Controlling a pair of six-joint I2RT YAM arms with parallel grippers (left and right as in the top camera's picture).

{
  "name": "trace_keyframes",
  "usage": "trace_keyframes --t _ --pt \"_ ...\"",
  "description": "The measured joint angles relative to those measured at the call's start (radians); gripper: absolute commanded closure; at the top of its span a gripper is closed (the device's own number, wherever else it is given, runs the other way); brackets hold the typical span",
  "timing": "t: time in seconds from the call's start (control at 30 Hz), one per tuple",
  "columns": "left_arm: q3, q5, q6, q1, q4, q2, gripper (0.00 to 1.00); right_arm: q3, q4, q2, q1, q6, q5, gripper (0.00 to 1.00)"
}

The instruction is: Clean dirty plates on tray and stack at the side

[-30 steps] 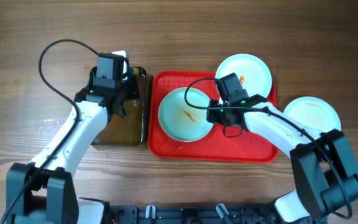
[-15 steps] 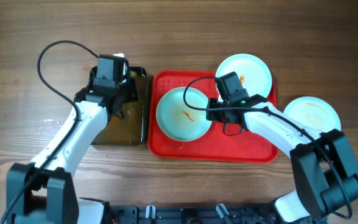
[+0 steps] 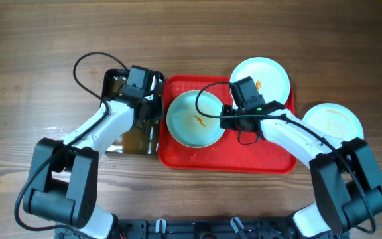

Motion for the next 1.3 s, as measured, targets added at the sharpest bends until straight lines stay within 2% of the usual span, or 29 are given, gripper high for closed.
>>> trace_keyframes --t 0.13,0.23,0.33,0.53,0.7,0.9,1.0,1.1,1.3 --pt "0.0 -0.021 0.0 0.009 -0.003 -0.027 0.96 0.0 -0.007 0.0 0.0 -0.008 0.0 0.96" --pt "0.0 -0.034 0.0 0.012 -0.002 -0.163 0.96 0.0 -0.016 0.0 0.0 -0.026 0.0 0.96" --pt "0.0 0.047 -0.017 0.013 0.014 -0.239 0.96 0.0 -0.024 0.0 0.0 -0.038 -0.001 0.96" --pt "0.0 0.252 -0.114 -0.025 0.126 -0.143 0.96 0.0 -0.035 0.0 0.0 -0.042 -0.001 0.94" --pt "-0.002 0.393 -0.256 -0.137 0.333 0.008 0.96 0.0 -0.039 0.0 0.0 -0.045 0.0 0.95" --pt "-0.002 0.492 -0.386 -0.208 0.428 0.151 0.96 0.0 -0.039 0.0 0.0 -0.045 -0.001 0.95" --pt "-0.002 0.521 -0.404 -0.24 0.426 0.189 0.96 0.0 -0.039 0.0 0.0 -0.045 -0.001 0.95" --pt "0.003 0.504 -0.408 -0.237 0.362 0.191 0.96 0.0 -0.039 0.0 0.0 -0.045 -0.001 0.95" --pt "0.018 0.451 -0.368 -0.174 0.258 0.179 0.96 0.0 -0.039 0.0 0.001 -0.045 -0.005 0.95"
